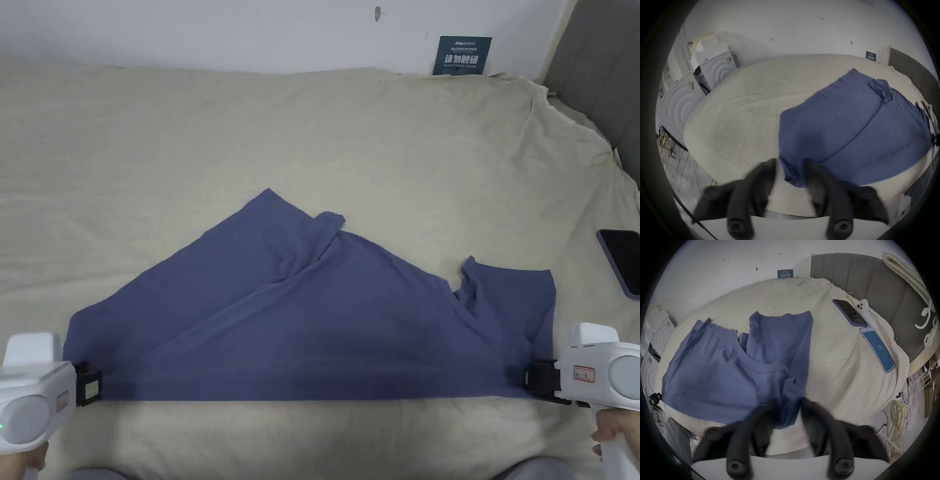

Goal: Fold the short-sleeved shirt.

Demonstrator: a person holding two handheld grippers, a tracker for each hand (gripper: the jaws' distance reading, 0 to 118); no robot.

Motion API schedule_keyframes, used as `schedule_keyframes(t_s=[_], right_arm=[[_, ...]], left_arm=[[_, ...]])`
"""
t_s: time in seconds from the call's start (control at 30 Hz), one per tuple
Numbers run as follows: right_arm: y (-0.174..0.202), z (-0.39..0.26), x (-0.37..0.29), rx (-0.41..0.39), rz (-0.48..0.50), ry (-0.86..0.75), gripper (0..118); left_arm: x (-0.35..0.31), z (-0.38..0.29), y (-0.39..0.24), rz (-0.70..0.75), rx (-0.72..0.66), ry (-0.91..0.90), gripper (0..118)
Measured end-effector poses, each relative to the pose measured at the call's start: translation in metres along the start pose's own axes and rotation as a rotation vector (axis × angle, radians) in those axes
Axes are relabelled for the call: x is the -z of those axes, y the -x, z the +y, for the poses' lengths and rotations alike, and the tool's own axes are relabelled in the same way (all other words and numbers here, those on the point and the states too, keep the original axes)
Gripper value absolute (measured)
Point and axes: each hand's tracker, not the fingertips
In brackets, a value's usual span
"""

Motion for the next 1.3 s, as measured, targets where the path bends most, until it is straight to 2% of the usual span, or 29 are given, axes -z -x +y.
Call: schedule_keyframes(t_s=[0.03,0.07,0.23,0.33,0.53,0.63,0.67,0.8,0.87,0.93,1.0,1.1,1.17,1.27,1.3], right_arm=[[-0.003,0.000,-0.004,0.002,-0.002,-0.008,98],[-0.005,0.001,-0.009,0.003,-0.023,-0.027,101],[-0.017,0.029,-0.049,0.073,-0.036,-0.191,101],[-0.013,0.049,-0.079,0.065,-0.035,-0.328,101],[0.016,0.062,-0.125,0.000,-0.008,-0.601,110],[0.036,0.054,-0.136,-0.029,0.023,-0.694,112],[0.042,0.050,-0.138,-0.041,0.039,-0.712,112],[0.063,0.027,-0.139,-0.061,0.068,-0.759,111],[0.070,0.018,-0.138,-0.063,0.077,-0.765,111],[0.075,0.010,-0.137,-0.076,0.112,-0.768,109],[0.081,0.003,-0.138,-0.091,0.116,-0.775,101],[0.089,-0.005,-0.138,-0.115,0.133,-0.783,81],[0.089,-0.006,-0.135,-0.125,0.158,-0.774,77],[0.093,-0.008,-0.131,-0.128,0.166,-0.770,13],[0.094,-0.009,-0.129,-0.125,0.163,-0.774,1]], left_arm=[[-0.002,0.005,0.006,0.009,-0.047,-0.006,110],[-0.004,0.011,0.011,0.019,-0.083,-0.013,118],[-0.034,0.058,0.025,0.012,-0.234,-0.153,118],[-0.056,0.085,0.022,-0.033,-0.261,-0.249,118],[-0.094,0.107,-0.013,-0.087,-0.138,-0.454,118],[-0.097,0.102,-0.034,-0.057,-0.081,-0.527,117],[-0.098,0.099,-0.040,-0.056,-0.059,-0.546,113],[-0.096,0.082,-0.057,-0.094,-0.023,-0.586,81],[-0.095,0.075,-0.060,-0.116,-0.031,-0.589,72],[-0.096,0.066,-0.064,-0.129,-0.041,-0.603,42],[-0.096,0.061,-0.066,-0.119,-0.035,-0.616,13],[-0.095,0.057,-0.067,-0.153,-0.029,-0.613,0],[-0.102,0.055,-0.072,-0.182,-0.021,-0.609,0],[-0.104,0.051,-0.078,-0.175,-0.001,-0.621,0],[-0.110,0.050,-0.080,-0.181,-0.002,-0.625,0]])
